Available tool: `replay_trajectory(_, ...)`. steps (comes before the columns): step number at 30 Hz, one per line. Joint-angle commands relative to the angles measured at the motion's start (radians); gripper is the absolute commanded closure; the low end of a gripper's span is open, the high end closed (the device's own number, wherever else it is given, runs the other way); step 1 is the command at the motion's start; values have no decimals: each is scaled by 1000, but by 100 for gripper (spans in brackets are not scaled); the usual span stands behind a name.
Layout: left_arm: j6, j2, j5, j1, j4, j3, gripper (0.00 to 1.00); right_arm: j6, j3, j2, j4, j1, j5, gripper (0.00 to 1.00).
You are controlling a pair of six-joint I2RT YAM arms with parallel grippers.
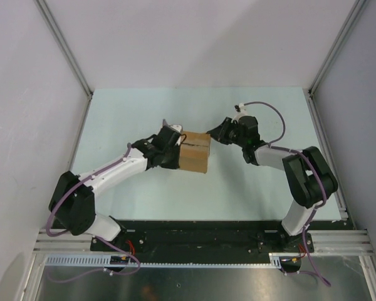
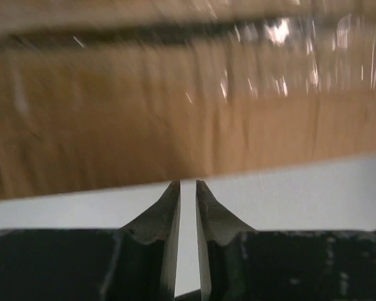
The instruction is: Unpack the express box
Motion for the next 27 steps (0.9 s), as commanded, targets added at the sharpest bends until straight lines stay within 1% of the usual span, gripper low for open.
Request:
replay_trajectory(1,-80,0,-1,77,96,20,80,-82,9,-117,-161,62,57,100)
replay_trajectory(5,-66,11,-1,166,109,49,78,-91,-44,-197,-211,119,116,100)
replay_trajectory(8,-42,31,22,210,122,67,77,-105,-58,-248,-253,187,160,100)
replay_trajectory(14,-11,74,77,258,137,98,72,-117,-67,-294,-330,337,272,100)
replay_trajectory(17,3,94,91,266,140,112,69,-111,-67,-291,-328,394,309,100)
replay_trajectory(20,18,86,88,267,142,115,62,-102,-67,-291,-330,423,363,100)
replay_trajectory(21,21,79,59,270,140,112,54,-94,-67,-294,-336,434,399,100)
replay_trajectory(22,27,69,39,273,139,106,51,-90,-67,-298,-343,438,416,100)
replay_trajectory(23,32,57,13,281,137,103,43,-80,-67,-312,-363,443,436,100)
replay_trajectory(24,37,30,1,286,137,100,39,-73,-67,-321,-376,448,482,100)
replay_trajectory(27,56,-29,-52,301,135,84,30,-70,-67,-363,-417,451,554,100)
